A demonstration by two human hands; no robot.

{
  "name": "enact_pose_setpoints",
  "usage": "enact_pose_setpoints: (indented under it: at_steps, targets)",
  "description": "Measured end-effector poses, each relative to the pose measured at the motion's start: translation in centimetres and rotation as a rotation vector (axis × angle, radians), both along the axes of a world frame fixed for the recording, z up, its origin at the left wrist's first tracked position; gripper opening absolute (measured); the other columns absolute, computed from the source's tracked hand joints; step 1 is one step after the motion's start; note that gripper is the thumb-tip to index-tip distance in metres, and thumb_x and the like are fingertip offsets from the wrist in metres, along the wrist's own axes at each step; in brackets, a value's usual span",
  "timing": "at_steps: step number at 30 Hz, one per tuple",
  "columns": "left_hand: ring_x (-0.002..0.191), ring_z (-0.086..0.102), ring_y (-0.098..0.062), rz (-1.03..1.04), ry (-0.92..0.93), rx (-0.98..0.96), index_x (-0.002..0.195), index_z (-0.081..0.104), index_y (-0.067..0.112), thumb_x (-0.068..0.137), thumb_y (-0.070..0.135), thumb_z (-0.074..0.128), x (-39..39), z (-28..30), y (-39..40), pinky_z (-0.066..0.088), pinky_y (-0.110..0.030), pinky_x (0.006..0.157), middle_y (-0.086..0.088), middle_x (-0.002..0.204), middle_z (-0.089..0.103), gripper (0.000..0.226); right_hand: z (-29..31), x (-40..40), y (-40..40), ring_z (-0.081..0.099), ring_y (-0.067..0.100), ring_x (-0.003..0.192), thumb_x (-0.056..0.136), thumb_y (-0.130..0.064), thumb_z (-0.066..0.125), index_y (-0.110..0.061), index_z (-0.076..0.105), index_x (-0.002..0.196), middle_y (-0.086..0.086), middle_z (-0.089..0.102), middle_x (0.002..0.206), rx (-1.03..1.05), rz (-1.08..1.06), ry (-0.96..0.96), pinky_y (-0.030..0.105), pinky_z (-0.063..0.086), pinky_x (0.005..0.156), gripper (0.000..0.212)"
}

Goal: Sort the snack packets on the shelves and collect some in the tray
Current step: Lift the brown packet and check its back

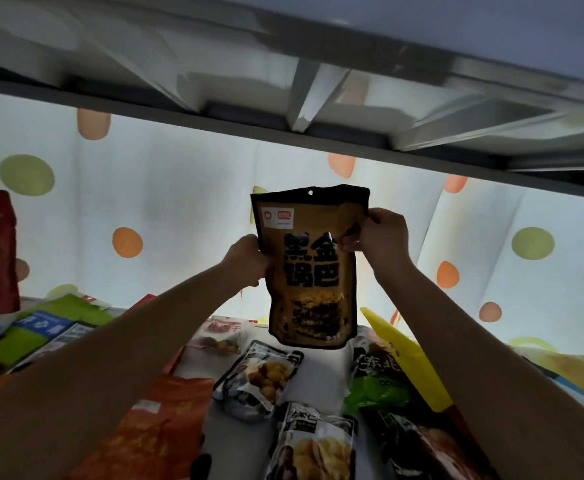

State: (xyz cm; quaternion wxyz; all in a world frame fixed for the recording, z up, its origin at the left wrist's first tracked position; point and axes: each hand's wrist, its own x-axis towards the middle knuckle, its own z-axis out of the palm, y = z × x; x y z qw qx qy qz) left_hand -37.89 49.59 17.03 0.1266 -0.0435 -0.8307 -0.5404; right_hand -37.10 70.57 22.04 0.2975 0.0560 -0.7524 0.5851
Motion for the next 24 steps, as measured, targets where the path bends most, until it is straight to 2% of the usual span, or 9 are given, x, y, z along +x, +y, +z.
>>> enact_pose_setpoints:
  at_steps: [3, 5, 9, 12, 15, 17, 20, 23, 24]
  targets:
    - [0.064, 0.063, -0.021, -0.105, 0.056, 0.126, 0.103, 0.063, 0.003, 0.094, 0.011, 0.060, 0.8, 1.5, -1.5, 0.045, -0.027, 0.058, -0.014, 0.089, 0.066, 0.013, 1.4, 0.5, -0.3, 0.070, 0.034, 0.058, 0.095, -0.001, 0.045, -0.007, 0.066, 0.079, 0.013, 0.066, 0.062, -0.030, -0.003, 0.047, 0.051, 0.061, 0.069, 0.027]
    - [0.062, 0.065, -0.017, -0.154, 0.096, 0.137, 0.098, 0.068, 0.006, 0.093, 0.017, 0.063, 1.6, 2.4, -2.1, 0.042, -0.025, 0.058, -0.009, 0.084, 0.069, 0.013, 2.3, 1.1, -0.4, 0.069, 0.033, 0.060, 0.095, -0.001, 0.047, -0.007, 0.065, 0.076, 0.012, 0.065, 0.064, -0.061, 0.006, 0.077, 0.049, 0.061, 0.068, 0.027]
    - [0.061, 0.068, -0.013, -0.156, 0.206, -0.042, 0.088, 0.072, 0.000, 0.092, 0.021, 0.065, 2.3, 3.8, -3.0, 0.043, -0.024, 0.055, -0.009, 0.080, 0.073, 0.023, 3.3, 2.4, -0.4, 0.065, 0.021, 0.056, 0.097, -0.007, 0.053, -0.001, 0.066, 0.099, 0.015, 0.065, 0.076, -0.166, 0.184, 0.055, 0.034, 0.057, 0.057, 0.015]
    - [0.057, 0.068, -0.015, -0.141, 0.315, -0.137, 0.079, 0.074, 0.001, 0.091, 0.018, 0.065, 3.1, 4.4, -2.8, 0.045, -0.021, 0.050, -0.004, 0.066, 0.072, 0.022, 3.2, 3.1, -0.3, 0.068, 0.023, 0.069, 0.094, -0.009, 0.060, -0.012, 0.060, 0.117, 0.015, 0.070, 0.089, -0.071, 0.224, 0.002, 0.030, 0.059, 0.062, 0.024]
    - [0.053, 0.068, -0.019, -0.113, 0.380, -0.166, 0.077, 0.074, 0.005, 0.092, 0.018, 0.064, 4.1, 4.5, -1.5, 0.051, -0.021, 0.051, -0.006, 0.060, 0.069, 0.022, 2.2, 3.5, -0.4, 0.070, 0.023, 0.094, 0.085, -0.009, 0.072, -0.027, 0.047, 0.130, 0.009, 0.069, 0.110, 0.029, 0.302, -0.086, 0.028, 0.057, 0.074, 0.054]
    - [0.054, 0.068, -0.026, -0.073, 0.398, -0.186, 0.078, 0.074, 0.004, 0.091, 0.019, 0.064, 4.5, 4.6, -0.5, 0.055, -0.026, 0.056, -0.014, 0.061, 0.069, 0.023, 1.3, 4.4, -1.1, 0.070, 0.015, 0.090, 0.082, -0.008, 0.074, -0.024, 0.052, 0.126, 0.007, 0.070, 0.109, 0.126, 0.385, -0.131, 0.022, 0.053, 0.069, 0.051]
    - [0.048, 0.067, -0.022, 0.006, 0.394, -0.214, 0.075, 0.074, 0.003, 0.089, 0.021, 0.066, 4.7, 5.2, 0.5, 0.058, -0.026, 0.056, -0.013, 0.058, 0.068, 0.025, -0.4, 5.9, -2.5, 0.066, -0.002, 0.065, 0.084, -0.006, 0.075, -0.024, 0.055, 0.107, -0.005, 0.068, 0.087, 0.353, 0.472, -0.169, 0.012, 0.049, 0.056, 0.035]
    - [0.045, 0.064, -0.019, 0.086, 0.439, -0.308, 0.067, 0.073, 0.004, 0.086, 0.022, 0.065, 4.8, 5.6, 0.9, 0.058, -0.028, 0.059, -0.011, 0.055, 0.068, 0.027, -1.5, 7.0, -3.5, 0.063, -0.006, 0.074, 0.081, -0.038, 0.078, -0.031, 0.053, 0.116, -0.018, 0.061, 0.091, 0.542, 0.387, -0.183, 0.013, 0.048, 0.060, 0.044]
    - [0.045, 0.063, -0.019, 0.112, 0.454, -0.347, 0.065, 0.073, 0.005, 0.085, 0.022, 0.064, 4.9, 5.6, 0.9, 0.058, -0.030, 0.062, -0.010, 0.054, 0.067, 0.028, -1.6, 7.3, -3.6, 0.062, -0.005, 0.077, 0.079, -0.046, 0.077, -0.036, 0.055, 0.111, -0.020, 0.060, 0.092, 0.581, 0.361, -0.196, 0.015, 0.049, 0.062, 0.040]
